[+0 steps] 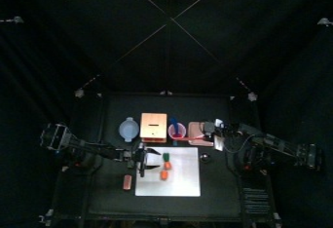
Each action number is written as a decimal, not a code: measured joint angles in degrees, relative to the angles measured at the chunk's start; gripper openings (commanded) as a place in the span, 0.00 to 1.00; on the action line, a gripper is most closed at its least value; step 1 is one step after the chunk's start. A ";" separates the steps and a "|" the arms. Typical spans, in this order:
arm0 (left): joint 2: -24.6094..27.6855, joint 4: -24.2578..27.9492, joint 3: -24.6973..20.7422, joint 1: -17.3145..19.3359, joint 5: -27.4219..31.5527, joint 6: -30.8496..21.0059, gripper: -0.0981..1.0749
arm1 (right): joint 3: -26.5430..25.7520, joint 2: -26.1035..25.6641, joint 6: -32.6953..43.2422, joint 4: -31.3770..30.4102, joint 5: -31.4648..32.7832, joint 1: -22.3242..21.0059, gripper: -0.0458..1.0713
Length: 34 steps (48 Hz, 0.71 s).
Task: Drop knife in cup
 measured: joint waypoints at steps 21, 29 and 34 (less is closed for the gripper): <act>-1.32 -1.23 2.37 0.97 0.00 0.00 0.87 | -14.94 18.90 -4.92 -5.19 11.25 1.32 0.23; -1.32 -1.32 2.81 1.05 -0.09 0.00 0.87 | -15.47 21.45 -5.27 -4.13 11.60 1.58 0.24; -1.32 -1.41 2.81 1.14 -0.09 0.00 0.87 | -15.56 22.41 -4.75 -5.19 11.60 1.58 0.26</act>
